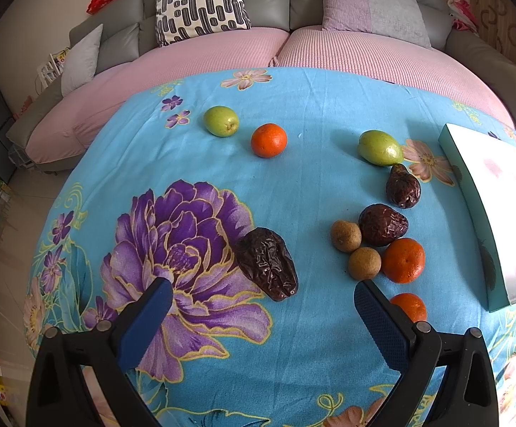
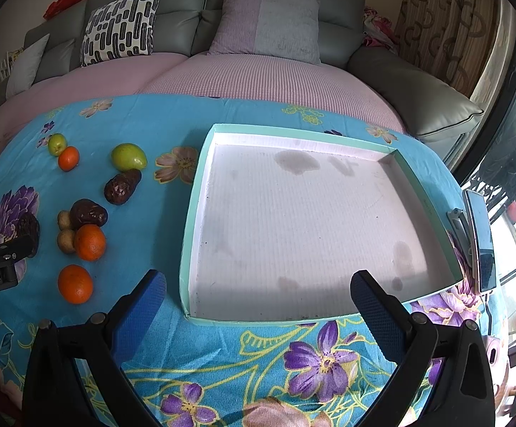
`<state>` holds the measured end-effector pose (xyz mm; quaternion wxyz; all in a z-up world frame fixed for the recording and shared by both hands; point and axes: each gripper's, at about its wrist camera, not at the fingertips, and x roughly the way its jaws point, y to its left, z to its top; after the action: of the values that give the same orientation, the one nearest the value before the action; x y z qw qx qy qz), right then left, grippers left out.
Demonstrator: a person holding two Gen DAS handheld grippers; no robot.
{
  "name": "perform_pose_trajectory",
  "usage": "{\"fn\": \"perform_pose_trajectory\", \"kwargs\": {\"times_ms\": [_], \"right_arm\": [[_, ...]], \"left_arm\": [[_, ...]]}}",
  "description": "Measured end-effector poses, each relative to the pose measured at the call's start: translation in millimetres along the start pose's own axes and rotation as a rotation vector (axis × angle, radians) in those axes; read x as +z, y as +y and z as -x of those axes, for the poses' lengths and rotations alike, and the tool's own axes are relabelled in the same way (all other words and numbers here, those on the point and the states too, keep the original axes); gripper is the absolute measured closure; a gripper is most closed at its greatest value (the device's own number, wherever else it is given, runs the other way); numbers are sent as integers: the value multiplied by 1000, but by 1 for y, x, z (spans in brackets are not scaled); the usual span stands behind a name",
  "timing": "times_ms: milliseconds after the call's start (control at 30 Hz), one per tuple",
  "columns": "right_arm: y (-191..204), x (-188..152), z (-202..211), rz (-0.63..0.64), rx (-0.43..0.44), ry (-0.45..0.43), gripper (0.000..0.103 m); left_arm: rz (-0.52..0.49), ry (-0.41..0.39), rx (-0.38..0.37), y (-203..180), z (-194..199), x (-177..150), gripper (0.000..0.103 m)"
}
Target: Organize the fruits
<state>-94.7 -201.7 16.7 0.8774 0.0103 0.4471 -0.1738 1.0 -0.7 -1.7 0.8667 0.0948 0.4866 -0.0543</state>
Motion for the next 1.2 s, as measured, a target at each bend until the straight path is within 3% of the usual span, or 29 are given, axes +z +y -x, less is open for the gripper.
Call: {"fn": "perform_pose_trajectory", "kwargs": {"times_ms": [633,967,1200], "right_arm": [[0,-2,-1,3,0,2,0],[1,-1,-1,6,1,3,0],[8,2,2,29,17,-9,0]], "left_arm": [[0,4,-6,-4,0,-2,0],[13,59,-67,-3,1,-1,0],[-1,43,-27,0,4,2,0]]}}
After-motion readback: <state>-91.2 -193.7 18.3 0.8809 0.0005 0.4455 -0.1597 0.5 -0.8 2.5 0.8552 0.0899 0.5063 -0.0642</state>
